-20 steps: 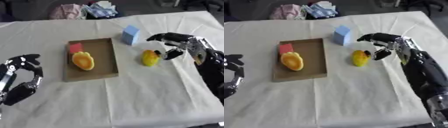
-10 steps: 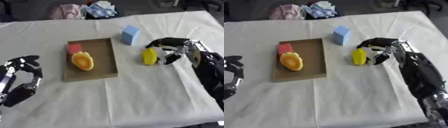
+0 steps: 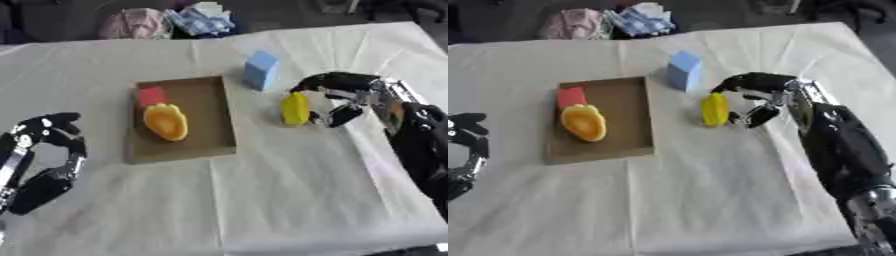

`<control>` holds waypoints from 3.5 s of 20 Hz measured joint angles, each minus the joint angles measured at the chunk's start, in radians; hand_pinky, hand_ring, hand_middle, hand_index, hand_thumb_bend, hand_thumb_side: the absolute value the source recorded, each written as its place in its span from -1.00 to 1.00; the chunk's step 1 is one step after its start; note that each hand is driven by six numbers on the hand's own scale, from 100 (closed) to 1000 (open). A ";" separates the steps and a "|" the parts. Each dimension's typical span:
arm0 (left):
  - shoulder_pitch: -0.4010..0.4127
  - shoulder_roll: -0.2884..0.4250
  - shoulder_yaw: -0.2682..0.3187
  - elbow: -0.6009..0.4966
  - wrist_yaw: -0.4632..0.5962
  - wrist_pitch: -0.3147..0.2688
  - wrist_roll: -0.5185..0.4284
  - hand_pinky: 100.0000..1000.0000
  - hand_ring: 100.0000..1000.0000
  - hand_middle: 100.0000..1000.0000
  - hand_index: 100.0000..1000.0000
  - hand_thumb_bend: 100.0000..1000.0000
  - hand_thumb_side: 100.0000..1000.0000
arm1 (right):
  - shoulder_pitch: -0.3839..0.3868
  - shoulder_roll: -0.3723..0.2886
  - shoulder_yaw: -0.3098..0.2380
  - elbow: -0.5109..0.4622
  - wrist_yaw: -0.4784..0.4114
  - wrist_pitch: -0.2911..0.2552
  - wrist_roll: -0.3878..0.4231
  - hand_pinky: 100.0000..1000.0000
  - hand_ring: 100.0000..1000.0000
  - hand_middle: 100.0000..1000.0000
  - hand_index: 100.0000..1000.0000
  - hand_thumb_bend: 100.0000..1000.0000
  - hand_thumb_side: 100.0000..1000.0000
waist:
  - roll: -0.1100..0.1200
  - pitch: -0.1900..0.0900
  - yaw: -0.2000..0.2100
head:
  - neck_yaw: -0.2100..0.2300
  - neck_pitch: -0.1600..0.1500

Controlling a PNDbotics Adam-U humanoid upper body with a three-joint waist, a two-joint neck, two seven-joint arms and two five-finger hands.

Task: Pick up objects on the table and place them in the box.

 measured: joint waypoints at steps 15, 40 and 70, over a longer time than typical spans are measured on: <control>0.005 0.000 0.000 0.000 -0.004 0.003 -0.013 0.21 0.04 0.14 0.64 -1.00 0.03 | -0.008 -0.025 0.073 -0.096 -0.302 0.145 0.145 0.88 0.89 0.77 0.99 -1.00 -0.57 | -0.008 -0.005 0.005 | 0.000 0.000; 0.007 -0.016 0.000 0.000 -0.004 -0.001 -0.022 0.22 0.04 0.14 0.64 -1.00 0.03 | -0.047 0.044 0.028 -0.020 -0.246 0.173 0.173 0.87 0.90 0.79 1.00 -1.00 -0.55 | -0.008 -0.006 0.016 | -0.014 0.000; 0.014 -0.026 0.000 0.000 -0.004 -0.005 -0.027 0.24 0.04 0.14 0.64 -1.00 0.01 | -0.050 0.050 -0.075 0.077 0.205 0.061 -0.383 -0.09 -0.34 -0.38 0.14 -1.00 -0.77 | -0.008 -0.006 0.019 | -0.026 0.000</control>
